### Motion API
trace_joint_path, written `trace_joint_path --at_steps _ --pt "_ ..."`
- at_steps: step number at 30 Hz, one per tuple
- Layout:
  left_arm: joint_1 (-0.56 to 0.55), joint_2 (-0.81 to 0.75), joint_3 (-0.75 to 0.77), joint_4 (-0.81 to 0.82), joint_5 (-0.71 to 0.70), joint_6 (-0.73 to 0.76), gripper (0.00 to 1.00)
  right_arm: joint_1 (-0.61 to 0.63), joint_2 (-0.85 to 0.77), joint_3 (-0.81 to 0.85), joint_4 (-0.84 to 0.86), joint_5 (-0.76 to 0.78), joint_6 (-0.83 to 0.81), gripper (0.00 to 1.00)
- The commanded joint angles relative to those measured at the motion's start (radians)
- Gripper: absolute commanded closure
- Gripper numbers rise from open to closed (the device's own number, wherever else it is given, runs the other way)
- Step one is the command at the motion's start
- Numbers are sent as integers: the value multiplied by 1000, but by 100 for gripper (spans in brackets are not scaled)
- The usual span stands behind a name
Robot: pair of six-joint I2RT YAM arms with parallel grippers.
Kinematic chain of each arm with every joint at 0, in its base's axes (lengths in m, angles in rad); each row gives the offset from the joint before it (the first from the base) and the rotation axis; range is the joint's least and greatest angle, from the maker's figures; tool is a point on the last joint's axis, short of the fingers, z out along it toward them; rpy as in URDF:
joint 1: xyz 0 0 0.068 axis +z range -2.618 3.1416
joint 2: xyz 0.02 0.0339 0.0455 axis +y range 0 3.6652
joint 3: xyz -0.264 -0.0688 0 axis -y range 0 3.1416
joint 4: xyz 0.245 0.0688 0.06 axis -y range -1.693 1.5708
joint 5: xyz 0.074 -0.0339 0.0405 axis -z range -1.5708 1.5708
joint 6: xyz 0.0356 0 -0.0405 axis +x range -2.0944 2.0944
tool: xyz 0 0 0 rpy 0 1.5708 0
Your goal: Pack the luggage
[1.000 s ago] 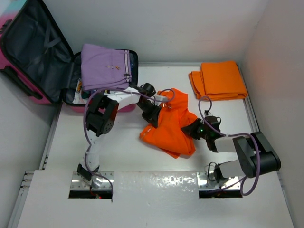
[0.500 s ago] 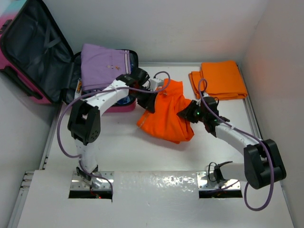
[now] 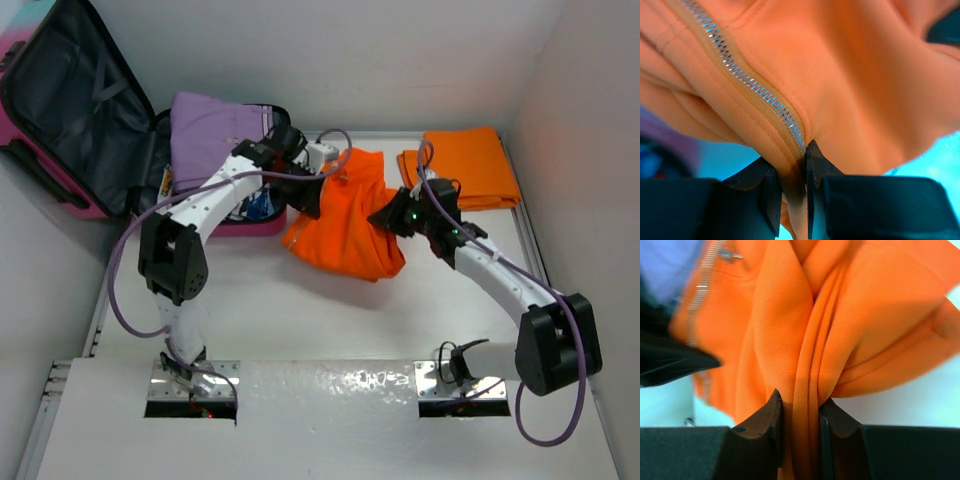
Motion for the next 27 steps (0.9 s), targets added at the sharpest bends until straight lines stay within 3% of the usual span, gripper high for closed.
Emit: trace_joint_path --at_steps 1,6,10,11,12,13,14,15,16,19,25,27 --pt "62 -119 125 70 -35 19 100 40 -3 182 54 -37 -21 100" --pt "148 -202 191 59 -130 30 100 112 199 503 72 -72 3 100" --pt "339 -252 231 61 -179 12 100 205 468 859 57 -110 32 100" --pt "376 -255 238 53 -178 12 100 219 528 860 57 -110 32 100" --pt "410 -255 261 47 -179 18 100 227 528 1108 26 -121 55 100" --pt "468 -252 275 41 -181 24 100 235 724 1204 22 -120 64 100" --pt "491 -245 289 32 -188 32 100 245 793 1205 -4 -113 100 100" --pt "516 -231 301 30 -199 35 100 247 859 1436 8 -107 126 100" --pt "553 -222 319 30 -202 35 100 251 972 1495 21 -103 164 100" --pt "602 -182 330 27 -204 39 100 267 1079 1540 178 -63 314 100" --pt "644 -157 180 124 -279 78 100 293 1182 1517 232 123 318 100" --pt "651 -116 154 176 -317 79 100 291 1259 1598 192 185 321 88"
